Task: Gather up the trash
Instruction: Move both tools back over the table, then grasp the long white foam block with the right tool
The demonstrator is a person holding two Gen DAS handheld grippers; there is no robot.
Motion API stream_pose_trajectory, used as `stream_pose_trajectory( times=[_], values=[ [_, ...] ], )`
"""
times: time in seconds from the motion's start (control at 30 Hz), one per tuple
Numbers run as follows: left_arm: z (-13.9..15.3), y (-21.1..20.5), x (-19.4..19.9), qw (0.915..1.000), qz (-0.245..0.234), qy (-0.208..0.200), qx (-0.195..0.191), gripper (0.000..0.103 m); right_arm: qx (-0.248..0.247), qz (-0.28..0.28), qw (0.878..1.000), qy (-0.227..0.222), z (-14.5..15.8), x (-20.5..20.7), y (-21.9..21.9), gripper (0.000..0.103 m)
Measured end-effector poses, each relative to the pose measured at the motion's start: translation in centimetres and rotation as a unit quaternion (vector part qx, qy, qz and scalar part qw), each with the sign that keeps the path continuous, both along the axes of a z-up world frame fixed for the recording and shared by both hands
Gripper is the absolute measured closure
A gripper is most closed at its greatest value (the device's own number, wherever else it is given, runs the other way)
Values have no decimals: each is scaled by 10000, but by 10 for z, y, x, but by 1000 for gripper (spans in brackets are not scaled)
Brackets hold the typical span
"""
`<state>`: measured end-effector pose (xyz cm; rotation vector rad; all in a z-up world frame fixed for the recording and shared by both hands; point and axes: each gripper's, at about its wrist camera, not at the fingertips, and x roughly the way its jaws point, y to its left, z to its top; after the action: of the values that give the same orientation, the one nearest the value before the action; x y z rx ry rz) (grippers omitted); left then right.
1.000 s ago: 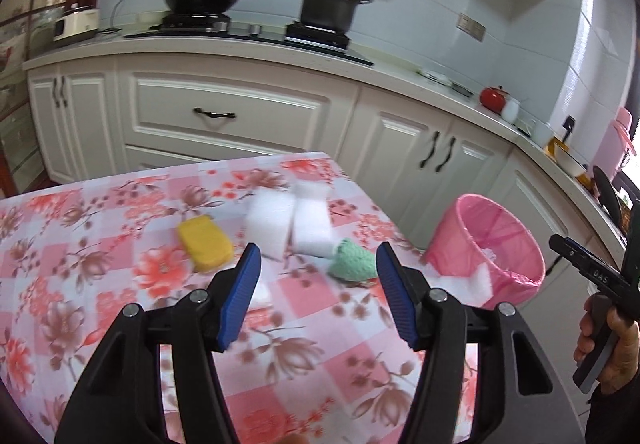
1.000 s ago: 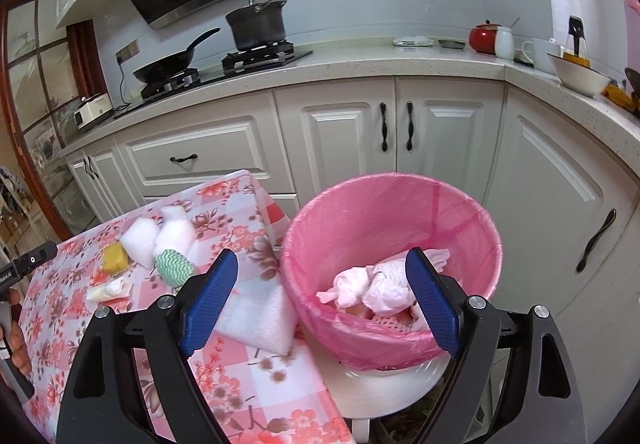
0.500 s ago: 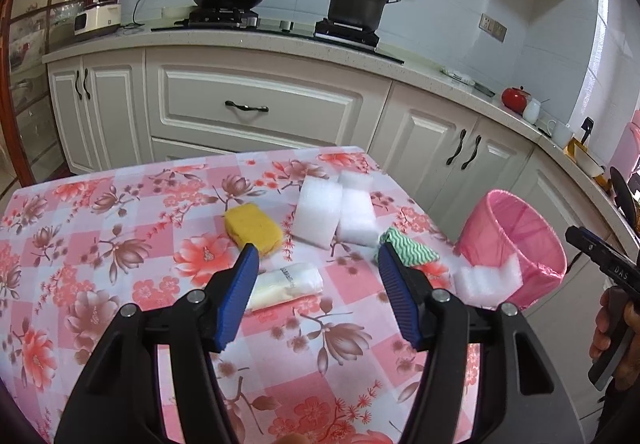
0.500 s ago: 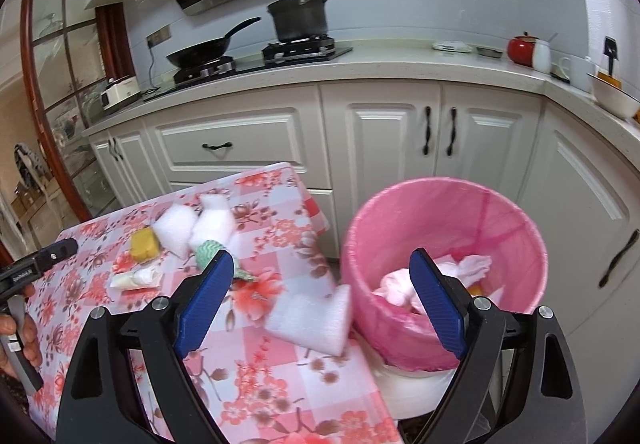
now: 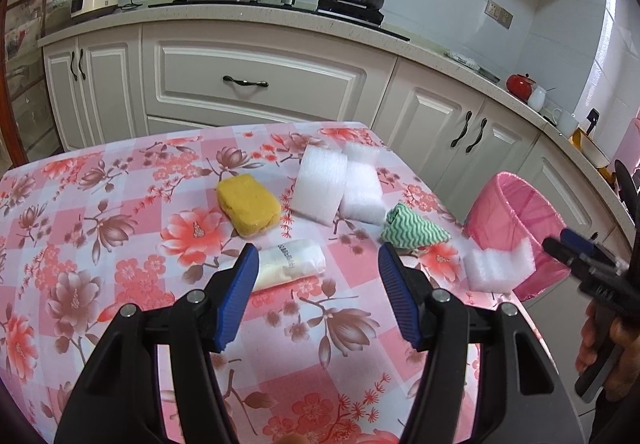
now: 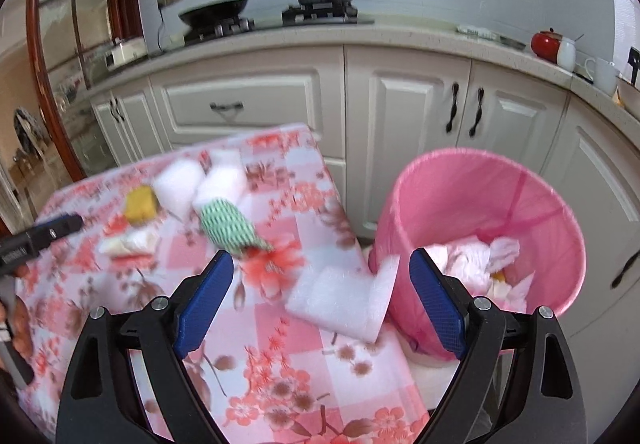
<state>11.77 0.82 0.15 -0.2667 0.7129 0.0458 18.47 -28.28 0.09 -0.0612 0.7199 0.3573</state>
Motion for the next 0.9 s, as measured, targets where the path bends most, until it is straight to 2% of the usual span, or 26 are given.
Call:
stream_pose_trajectory(
  times=[0.27, 0.37, 0.5, 0.9],
  values=[
    [-6, 0, -1, 10000, 11, 44, -26, 43, 45, -600, 9982, -6, -29, -20, -8, 19],
    [-8, 0, 0, 10000, -5, 53, -48, 43, -351, -801, 9961, -139, -38, -29, 3, 19],
    [-13, 0, 1, 9999, -20, 109, -65, 43, -581, -1037, 9928, -132, -48, -32, 16, 19],
    [-19, 5, 3, 9997, 26, 262, 10, 43, -763, -2183, 9729, -51, -57, -15, 41, 17]
  ],
)
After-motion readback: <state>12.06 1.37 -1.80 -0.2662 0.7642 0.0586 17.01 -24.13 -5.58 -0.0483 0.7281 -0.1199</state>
